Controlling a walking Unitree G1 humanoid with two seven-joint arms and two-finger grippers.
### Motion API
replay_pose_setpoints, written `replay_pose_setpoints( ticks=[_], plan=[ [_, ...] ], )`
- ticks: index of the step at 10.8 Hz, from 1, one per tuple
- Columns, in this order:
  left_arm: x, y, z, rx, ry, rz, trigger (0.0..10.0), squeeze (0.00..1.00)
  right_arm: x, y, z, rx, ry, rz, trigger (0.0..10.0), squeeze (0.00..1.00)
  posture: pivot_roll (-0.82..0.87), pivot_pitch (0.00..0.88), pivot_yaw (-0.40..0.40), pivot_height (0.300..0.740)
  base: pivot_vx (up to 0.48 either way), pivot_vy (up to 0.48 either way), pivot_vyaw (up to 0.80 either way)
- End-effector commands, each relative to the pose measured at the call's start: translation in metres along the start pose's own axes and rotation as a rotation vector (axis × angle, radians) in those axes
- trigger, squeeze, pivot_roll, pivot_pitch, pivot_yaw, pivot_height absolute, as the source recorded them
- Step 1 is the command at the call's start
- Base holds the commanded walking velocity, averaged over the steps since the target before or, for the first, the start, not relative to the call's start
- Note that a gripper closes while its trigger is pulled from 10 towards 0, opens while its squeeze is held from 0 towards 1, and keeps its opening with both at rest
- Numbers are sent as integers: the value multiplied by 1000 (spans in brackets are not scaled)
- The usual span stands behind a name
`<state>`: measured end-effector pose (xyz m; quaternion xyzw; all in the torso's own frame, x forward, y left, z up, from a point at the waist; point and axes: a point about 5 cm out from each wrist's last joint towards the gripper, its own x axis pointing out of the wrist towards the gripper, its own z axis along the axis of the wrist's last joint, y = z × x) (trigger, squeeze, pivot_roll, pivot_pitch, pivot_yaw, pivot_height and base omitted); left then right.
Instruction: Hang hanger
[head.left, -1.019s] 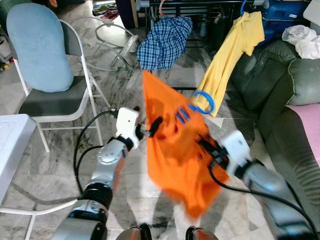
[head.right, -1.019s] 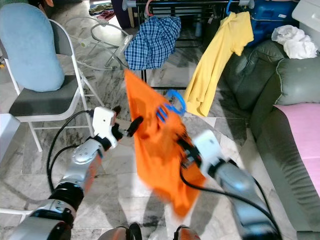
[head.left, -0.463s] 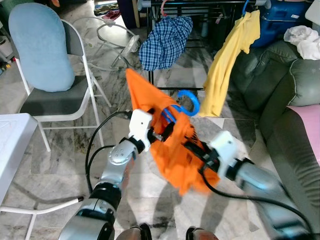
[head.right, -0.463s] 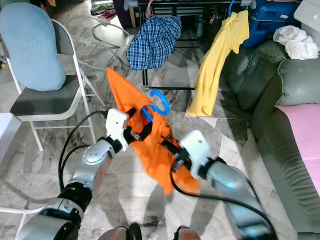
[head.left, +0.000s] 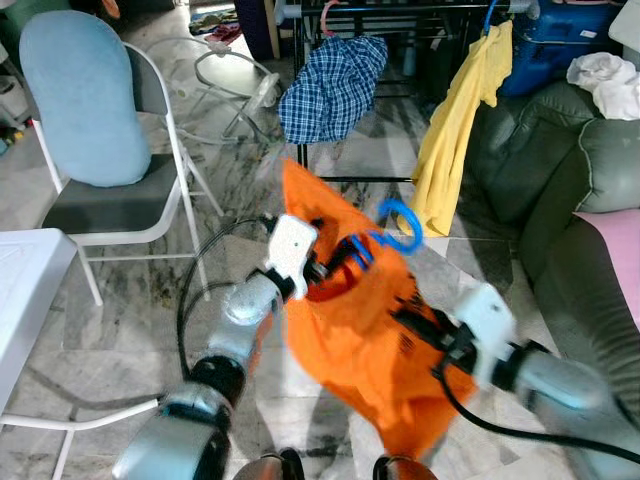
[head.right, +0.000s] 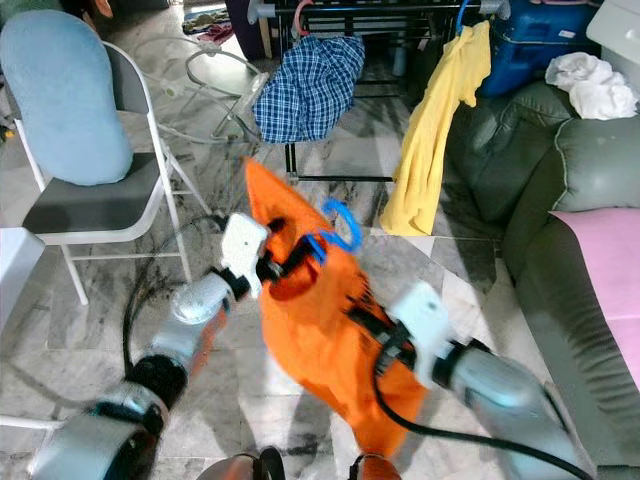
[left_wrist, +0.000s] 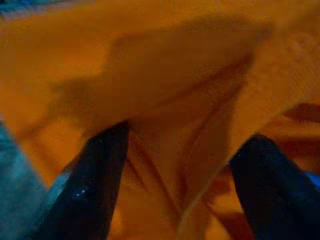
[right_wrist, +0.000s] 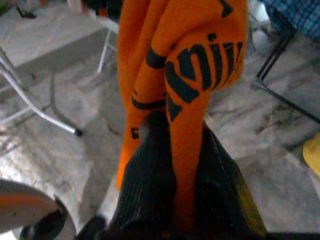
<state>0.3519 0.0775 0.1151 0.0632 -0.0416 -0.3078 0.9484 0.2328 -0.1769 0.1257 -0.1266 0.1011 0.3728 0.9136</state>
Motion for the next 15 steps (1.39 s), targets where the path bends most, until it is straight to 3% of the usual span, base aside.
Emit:
replay_pose_setpoints(
  ticks=[1, 5, 7, 9, 11, 13, 14, 15],
  plan=[
    [-12, 27, -7, 12, 55, 140, 0, 0, -6, 4, 11, -25, -44, 50, 10000, 0, -231, 135, 110, 740, 0, 0, 0],
    [-18, 44, -7, 80, 81, 242, 0, 0, -14, -7, 9, -49, -1, 15, 10000, 0, -237, 137, 113, 740, 0, 0, 0],
    [-17, 46, -5, 80, 76, 258, 0, 0, -15, -12, 3, -71, 33, -21, 10000, 0, -239, 133, 112, 740, 0, 0, 0],
    [-12, 41, -3, 55, 65, 240, 0, 0, -11, -24, -3, -142, 77, -99, 10000, 0, -237, 130, 116, 740, 0, 0, 0],
    [-9, 15, -15, -16, 86, 134, 0, 0, 2, -42, 9, -175, 24, -234, 10000, 0, -234, 128, 114, 740, 0, 0, 0],
    [-9, -5, -22, -58, 93, 63, 0, 0, 16, -45, 17, -197, -22, -287, 10000, 0, -231, 130, 109, 740, 0, 0, 0],
    [-8, -3, -20, -49, 83, 68, 0, 0, 18, -39, 14, -212, -6, -230, 10000, 0, -228, 132, 104, 740, 0, 0, 0],
    [-7, 8, -14, -35, 73, 113, 0, 0, 14, -34, 6, -221, 35, -177, 10000, 0, -227, 133, 101, 740, 0, 0, 0]
  ],
)
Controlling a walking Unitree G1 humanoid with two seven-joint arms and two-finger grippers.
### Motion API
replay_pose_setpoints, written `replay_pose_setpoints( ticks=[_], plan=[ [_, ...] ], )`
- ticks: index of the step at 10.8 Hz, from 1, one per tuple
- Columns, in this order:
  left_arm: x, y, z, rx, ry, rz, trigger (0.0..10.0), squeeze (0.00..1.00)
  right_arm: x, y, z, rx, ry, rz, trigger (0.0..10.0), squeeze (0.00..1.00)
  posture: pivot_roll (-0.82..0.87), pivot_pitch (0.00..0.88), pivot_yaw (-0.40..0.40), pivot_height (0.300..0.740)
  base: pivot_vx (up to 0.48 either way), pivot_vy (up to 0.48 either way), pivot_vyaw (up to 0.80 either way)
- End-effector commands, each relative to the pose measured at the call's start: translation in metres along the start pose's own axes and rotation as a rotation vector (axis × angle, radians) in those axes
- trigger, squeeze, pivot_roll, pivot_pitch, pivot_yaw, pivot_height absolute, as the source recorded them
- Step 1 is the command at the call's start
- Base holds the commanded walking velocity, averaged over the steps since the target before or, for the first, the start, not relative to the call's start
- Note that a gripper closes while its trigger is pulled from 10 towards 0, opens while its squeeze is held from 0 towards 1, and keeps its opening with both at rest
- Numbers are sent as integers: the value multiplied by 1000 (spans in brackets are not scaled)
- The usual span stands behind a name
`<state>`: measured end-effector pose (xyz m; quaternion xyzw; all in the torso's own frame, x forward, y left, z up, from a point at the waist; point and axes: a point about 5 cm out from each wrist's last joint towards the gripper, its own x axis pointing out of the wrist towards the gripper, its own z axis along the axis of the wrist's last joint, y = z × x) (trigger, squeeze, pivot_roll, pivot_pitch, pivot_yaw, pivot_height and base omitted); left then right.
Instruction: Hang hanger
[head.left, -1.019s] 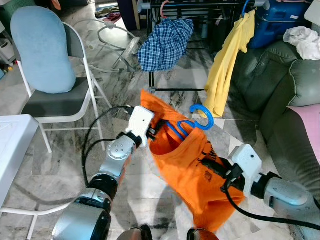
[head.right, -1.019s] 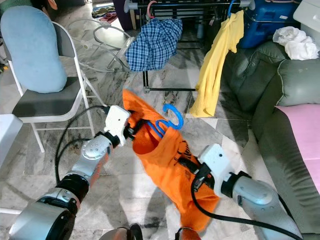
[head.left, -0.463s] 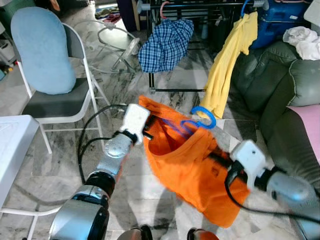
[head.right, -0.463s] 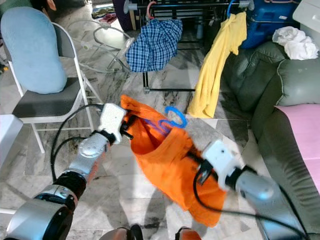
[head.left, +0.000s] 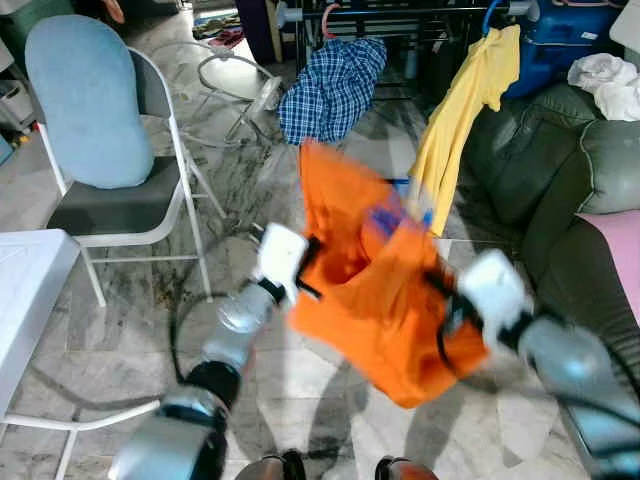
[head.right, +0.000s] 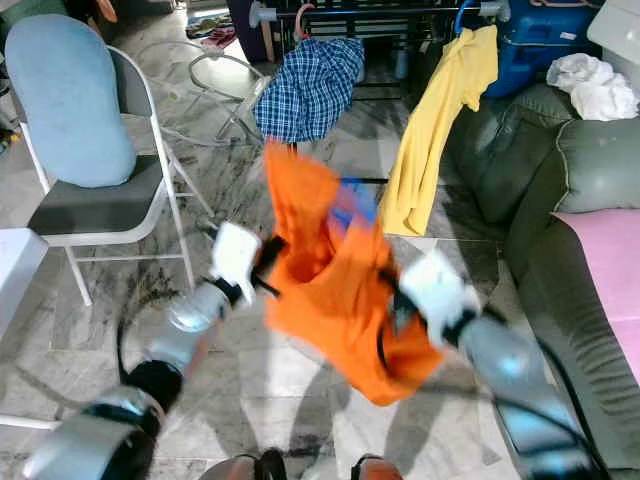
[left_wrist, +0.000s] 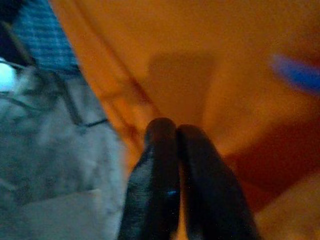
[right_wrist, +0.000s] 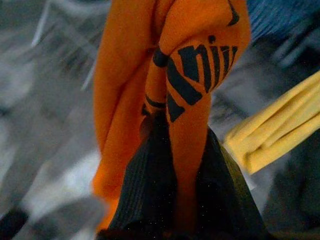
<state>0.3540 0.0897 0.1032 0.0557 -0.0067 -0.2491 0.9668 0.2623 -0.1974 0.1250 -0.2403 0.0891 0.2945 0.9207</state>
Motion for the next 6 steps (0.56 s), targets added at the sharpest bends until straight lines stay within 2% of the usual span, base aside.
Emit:
replay_pose_setpoints(
  ticks=[1, 2, 3, 4, 5, 6],
  plan=[
    [0, 14, 6, 6, -2, 51, 0, 0, -5, 1, 2, -18, -12, 32, 10000, 0, -230, 138, 98, 740, 0, 0, 0],
    [0, 26, 12, 22, -10, 97, 0, 0, -17, 0, -7, -27, 33, 60, 10000, 0, -236, 139, 98, 740, 0, 0, 0],
    [1, 30, 14, 19, -11, 117, 0, 0, -23, -1, -10, -12, 38, 47, 10000, 0, -245, 143, 99, 740, 0, 0, 0],
    [4, 25, 15, -1, -13, 100, 0, 0, -24, -4, -9, -15, 35, 26, 10000, 0, -255, 145, 102, 740, 0, 0, 0],
    [6, 7, 13, -21, -31, 30, 10000, 1000, -19, -11, -5, -23, 15, -41, 10000, 0, -264, 148, 103, 740, 0, 0, 0],
    [4, -1, 8, -34, -35, 0, 10000, 1000, -15, -18, -2, -20, -8, -104, 10000, 0, -265, 147, 103, 740, 0, 0, 0]
  ],
)
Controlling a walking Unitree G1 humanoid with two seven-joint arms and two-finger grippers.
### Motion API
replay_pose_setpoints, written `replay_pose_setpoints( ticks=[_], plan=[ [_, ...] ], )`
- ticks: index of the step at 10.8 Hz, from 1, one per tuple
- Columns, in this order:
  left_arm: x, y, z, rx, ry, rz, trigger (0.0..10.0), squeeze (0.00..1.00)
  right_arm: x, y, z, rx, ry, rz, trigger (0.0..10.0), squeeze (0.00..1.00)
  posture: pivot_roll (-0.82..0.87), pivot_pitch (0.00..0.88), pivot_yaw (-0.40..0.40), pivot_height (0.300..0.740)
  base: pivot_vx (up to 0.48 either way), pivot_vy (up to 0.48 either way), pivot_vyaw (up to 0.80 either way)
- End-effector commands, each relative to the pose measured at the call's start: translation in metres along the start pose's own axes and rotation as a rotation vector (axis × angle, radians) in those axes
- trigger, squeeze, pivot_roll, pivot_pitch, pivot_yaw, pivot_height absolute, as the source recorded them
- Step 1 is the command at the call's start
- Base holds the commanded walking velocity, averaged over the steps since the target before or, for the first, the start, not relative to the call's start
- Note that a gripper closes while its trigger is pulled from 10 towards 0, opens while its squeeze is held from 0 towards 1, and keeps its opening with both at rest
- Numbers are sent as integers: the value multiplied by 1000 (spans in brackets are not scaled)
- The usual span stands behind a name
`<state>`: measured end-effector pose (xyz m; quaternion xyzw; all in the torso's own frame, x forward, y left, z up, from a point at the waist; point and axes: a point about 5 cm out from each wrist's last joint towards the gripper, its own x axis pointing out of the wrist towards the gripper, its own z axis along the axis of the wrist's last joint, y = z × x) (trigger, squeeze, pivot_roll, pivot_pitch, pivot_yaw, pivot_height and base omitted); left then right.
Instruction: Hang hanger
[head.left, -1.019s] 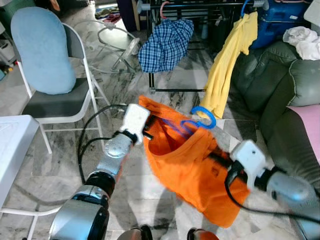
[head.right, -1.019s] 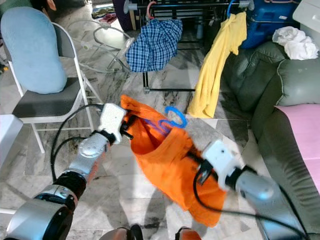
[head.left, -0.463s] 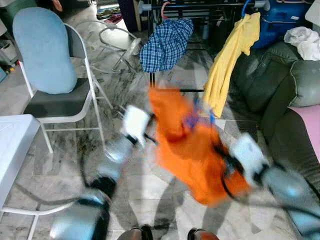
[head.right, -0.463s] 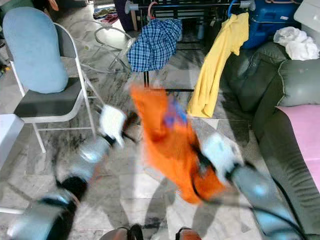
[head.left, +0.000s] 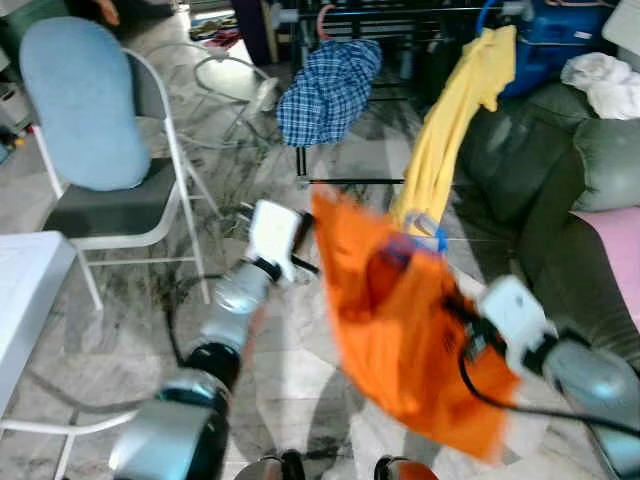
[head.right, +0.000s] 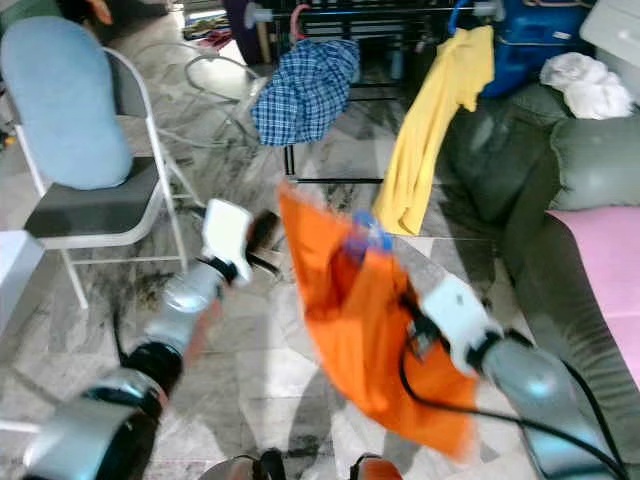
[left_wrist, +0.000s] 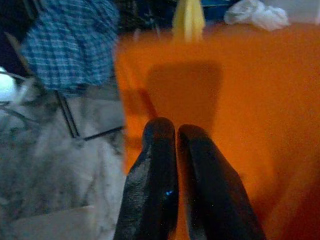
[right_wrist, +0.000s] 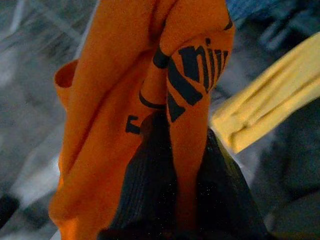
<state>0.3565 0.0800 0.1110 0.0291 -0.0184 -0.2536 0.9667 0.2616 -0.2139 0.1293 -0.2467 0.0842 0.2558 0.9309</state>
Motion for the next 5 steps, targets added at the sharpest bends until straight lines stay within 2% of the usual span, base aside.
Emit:
replay_pose_setpoints(
  ticks=[1, 3, 5],
  plan=[
    [-6, 1, -7, -12, 11, -2, 10000, 1000, 0, -11, 8, -2, -47, -67, 10000, 0, -264, 150, 102, 740, 0, 0, 0],
    [-4, -15, -2, -62, -50, -106, 10000, 1000, 8, -12, 22, -23, -100, -43, 10000, 0, -253, 150, 90, 740, 0, 0, 0],
    [0, -22, 5, -84, -96, -130, 10000, 1000, 17, -13, 35, -30, -141, -38, 10000, 0, -252, 144, 86, 740, 0, 0, 0]
  ],
)
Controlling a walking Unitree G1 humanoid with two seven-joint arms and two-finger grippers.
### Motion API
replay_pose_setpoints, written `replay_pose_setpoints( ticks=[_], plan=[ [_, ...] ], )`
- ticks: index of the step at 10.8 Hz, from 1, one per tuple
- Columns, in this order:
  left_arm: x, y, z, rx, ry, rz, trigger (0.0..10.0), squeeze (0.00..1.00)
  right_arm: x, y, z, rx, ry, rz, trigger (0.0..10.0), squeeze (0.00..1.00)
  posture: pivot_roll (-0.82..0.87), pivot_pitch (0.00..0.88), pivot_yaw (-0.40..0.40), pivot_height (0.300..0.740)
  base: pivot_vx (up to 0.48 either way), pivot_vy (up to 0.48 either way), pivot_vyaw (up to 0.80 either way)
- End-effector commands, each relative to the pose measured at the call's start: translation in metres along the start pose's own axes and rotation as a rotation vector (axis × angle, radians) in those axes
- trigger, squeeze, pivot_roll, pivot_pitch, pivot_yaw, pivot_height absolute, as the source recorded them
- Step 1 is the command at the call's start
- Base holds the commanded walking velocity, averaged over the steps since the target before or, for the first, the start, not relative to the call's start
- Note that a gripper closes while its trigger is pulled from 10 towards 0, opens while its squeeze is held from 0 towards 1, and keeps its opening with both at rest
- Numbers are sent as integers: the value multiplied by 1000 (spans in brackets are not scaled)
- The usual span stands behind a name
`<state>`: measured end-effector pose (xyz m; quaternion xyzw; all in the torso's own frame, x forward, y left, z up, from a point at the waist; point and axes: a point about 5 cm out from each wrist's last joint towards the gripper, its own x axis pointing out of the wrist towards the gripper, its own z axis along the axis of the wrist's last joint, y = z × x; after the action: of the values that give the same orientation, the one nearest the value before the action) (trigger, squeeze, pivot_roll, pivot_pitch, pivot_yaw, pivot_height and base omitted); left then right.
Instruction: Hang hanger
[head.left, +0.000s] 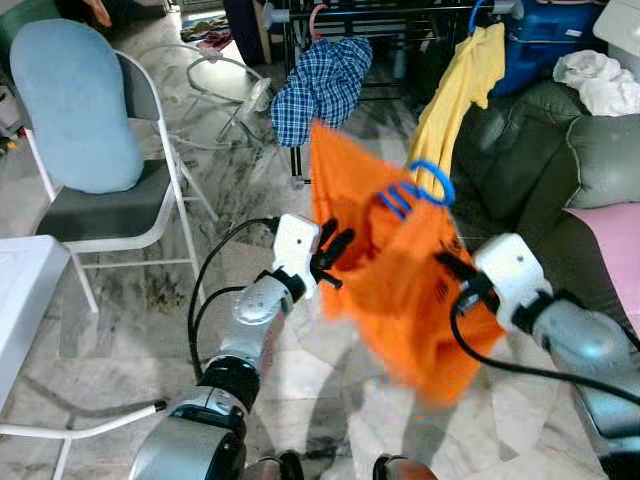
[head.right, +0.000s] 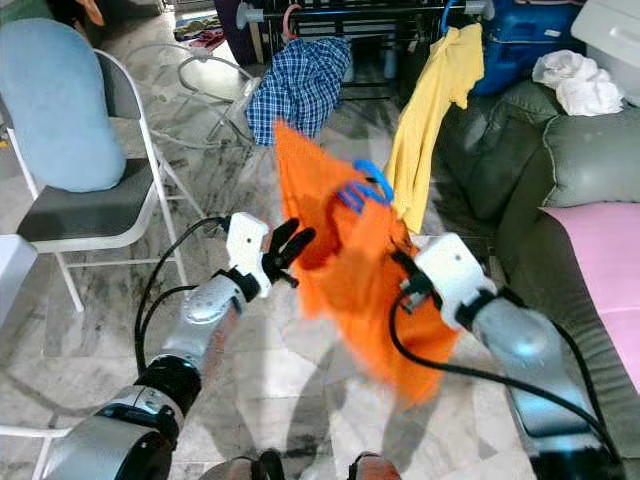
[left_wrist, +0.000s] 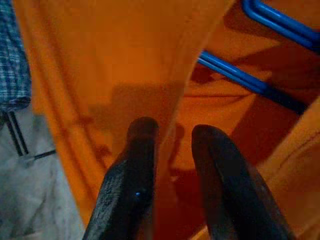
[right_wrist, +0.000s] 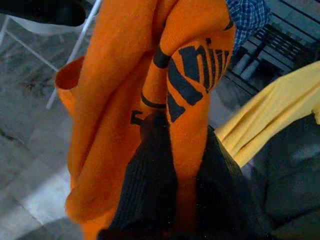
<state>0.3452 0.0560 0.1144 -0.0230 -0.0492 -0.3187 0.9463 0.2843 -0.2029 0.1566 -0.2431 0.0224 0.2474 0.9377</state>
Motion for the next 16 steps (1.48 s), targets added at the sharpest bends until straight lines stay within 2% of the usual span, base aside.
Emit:
replay_pose_setpoints(
  ticks=[1, 2, 3, 4, 6, 7, 8, 12, 16],
  plan=[
    [0, 2, 3, 10, -22, 10, 10000, 1000, 5, 7, 10, 8, -52, 30, 10000, 0, -255, 143, 86, 740, 0, 0, 0],
    [1, 3, 6, 54, -27, 34, 10000, 1000, 8, 16, 14, 11, -66, 65, 10000, 0, -258, 142, 87, 740, 0, 0, 0],
    [1, 5, 6, 56, -25, 42, 10000, 1000, 9, 20, 15, 19, -69, 82, 10000, 0, -260, 142, 87, 740, 0, 0, 0],
    [2, 6, 7, 59, -19, 38, 10000, 0, 7, 27, 16, 34, -73, 108, 10000, 0, -264, 141, 90, 740, 0, 0, 0],
    [2, 6, 7, 65, -16, 43, 10000, 0, 3, 34, 18, 52, -77, 157, 10000, 0, -269, 138, 89, 740, 0, 0, 0],
    [2, 9, 6, 78, -7, 59, 471, 0, 1, 35, 21, 69, -82, 174, 10000, 0, -269, 138, 89, 740, 0, 0, 0],
    [1, 13, 6, 90, 1, 76, 0, 0, -3, 36, 24, 85, -88, 196, 10000, 0, -271, 135, 89, 740, 0, 0, 0],
    [-4, 30, 8, 149, 32, 153, 0, 0, -28, 33, 6, 108, -6, 208, 10000, 0, -268, 129, 91, 740, 0, 0, 0],
    [-7, 46, 14, 196, 27, 270, 0, 0, -31, 29, -3, 114, 33, 178, 10000, 0, -266, 129, 95, 740, 0, 0, 0]
  ],
)
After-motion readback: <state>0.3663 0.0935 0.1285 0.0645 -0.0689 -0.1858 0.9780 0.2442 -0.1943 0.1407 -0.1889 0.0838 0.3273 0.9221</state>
